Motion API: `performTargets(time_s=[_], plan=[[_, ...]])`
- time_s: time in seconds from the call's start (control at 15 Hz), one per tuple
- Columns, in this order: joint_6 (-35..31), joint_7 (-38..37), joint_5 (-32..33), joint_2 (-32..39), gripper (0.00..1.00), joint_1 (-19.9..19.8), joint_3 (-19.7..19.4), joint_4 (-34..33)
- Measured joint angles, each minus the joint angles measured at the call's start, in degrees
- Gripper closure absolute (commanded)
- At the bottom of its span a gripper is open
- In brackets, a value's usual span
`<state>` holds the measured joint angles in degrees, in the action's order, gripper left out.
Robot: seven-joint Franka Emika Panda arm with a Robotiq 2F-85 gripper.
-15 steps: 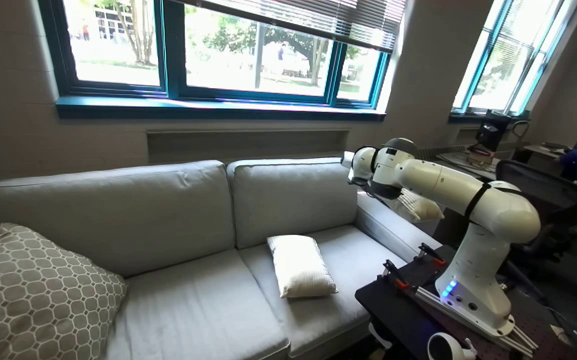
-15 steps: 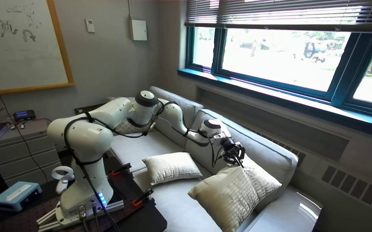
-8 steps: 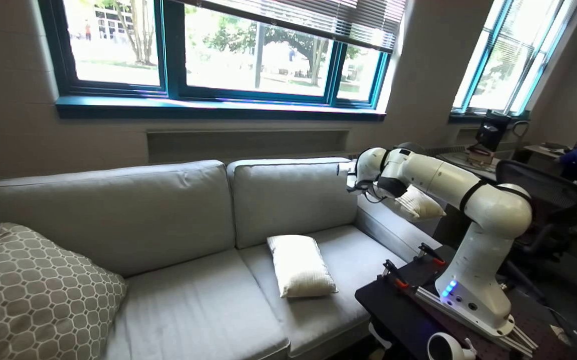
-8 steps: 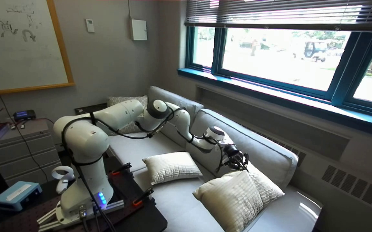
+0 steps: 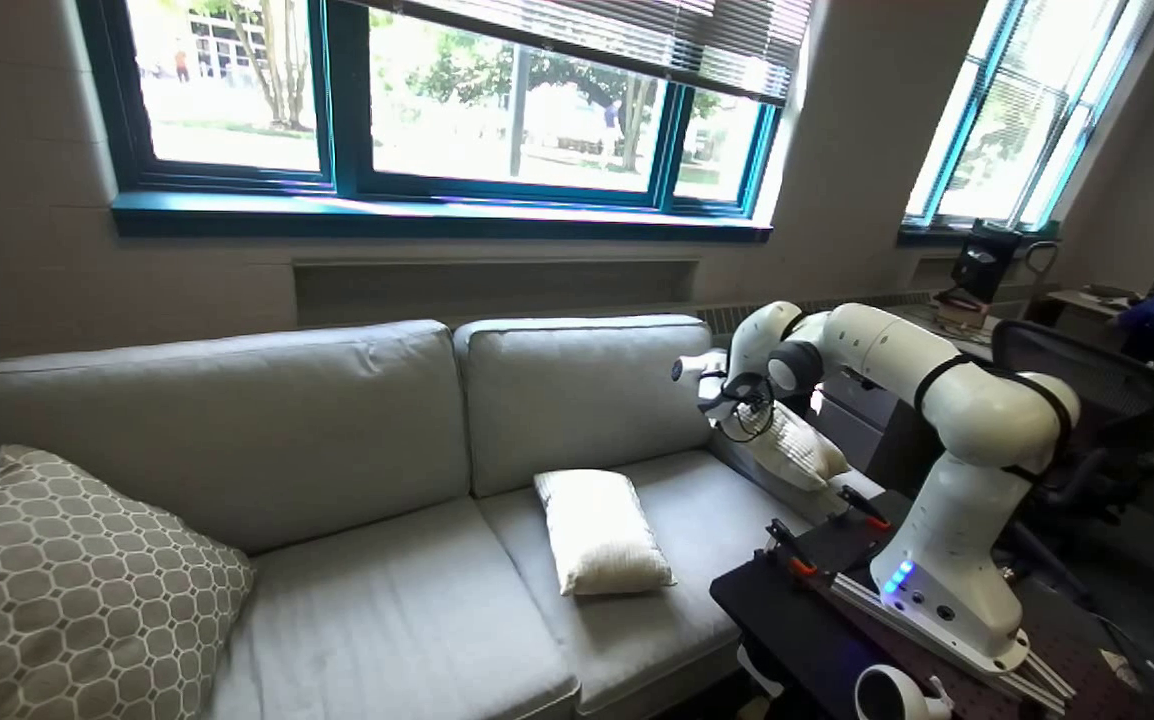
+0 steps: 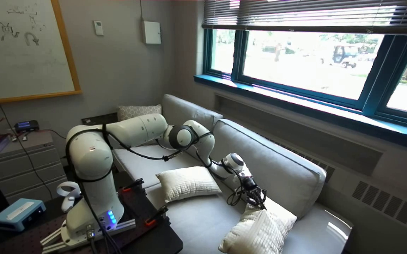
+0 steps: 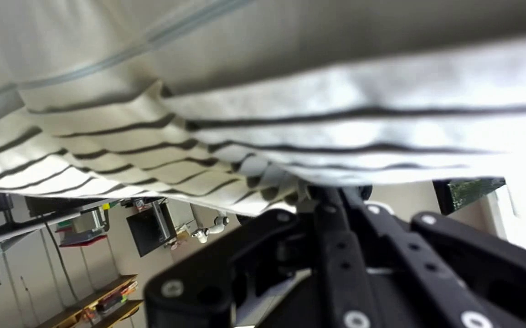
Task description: Stack the pillows at the edge of the sofa.
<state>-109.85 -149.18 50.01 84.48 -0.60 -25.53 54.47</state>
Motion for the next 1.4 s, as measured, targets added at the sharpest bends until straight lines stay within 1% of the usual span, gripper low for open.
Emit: performTargets(time_s=[0.13,0.4,0.67,0.87,1.07,1.4], plan=[[0.19,-0.01,3.07,-0.01,0.99,-2.6,2.88,-0.28],[1.22,0.0,7.36,-0.05,0.99,-6.4,6.0,-0.97],[1.85,0.05,11.81,-0.04,0.99,-8.98,10.04,-0.97],[2.8,0.04,13.91,-0.04,0.99,-9.85,12.2,-0.96],[4.61,0.02,11.45,-0.08,0.99,-9.38,11.41,-1.75],[10.35,0.02,3.57,-0.18,0.99,-9.7,10.06,-5.2]])
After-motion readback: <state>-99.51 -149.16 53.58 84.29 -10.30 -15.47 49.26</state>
